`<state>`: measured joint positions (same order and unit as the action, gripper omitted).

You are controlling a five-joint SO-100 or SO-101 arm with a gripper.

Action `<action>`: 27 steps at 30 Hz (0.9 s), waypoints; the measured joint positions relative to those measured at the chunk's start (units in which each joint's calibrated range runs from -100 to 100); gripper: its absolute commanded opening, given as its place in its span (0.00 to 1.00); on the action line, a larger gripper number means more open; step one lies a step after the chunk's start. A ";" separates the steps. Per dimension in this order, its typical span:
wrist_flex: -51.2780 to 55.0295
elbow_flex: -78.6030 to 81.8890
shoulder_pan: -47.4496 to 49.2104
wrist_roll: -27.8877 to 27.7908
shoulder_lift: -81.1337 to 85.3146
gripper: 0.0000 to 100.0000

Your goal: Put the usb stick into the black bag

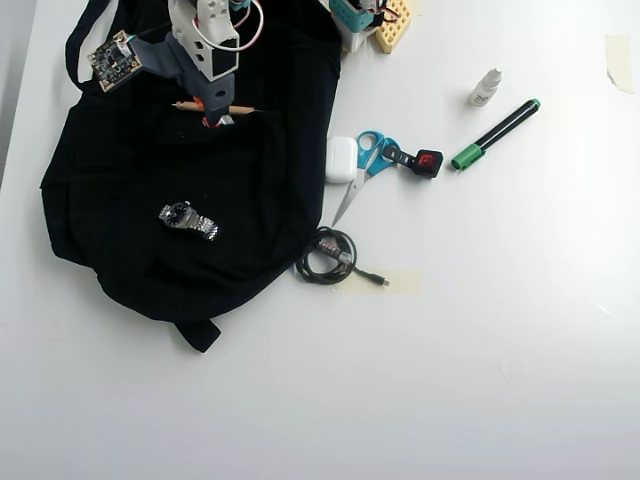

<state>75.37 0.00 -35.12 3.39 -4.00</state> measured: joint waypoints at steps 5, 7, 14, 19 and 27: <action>-0.17 0.09 5.65 0.00 4.09 0.02; -0.26 0.85 10.79 0.00 12.09 0.02; -8.35 31.83 35.60 3.91 49.79 0.02; -22.16 58.19 38.75 3.91 69.31 0.02; -27.27 82.76 38.53 3.81 92.16 0.02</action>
<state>48.10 82.76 3.41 7.20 88.16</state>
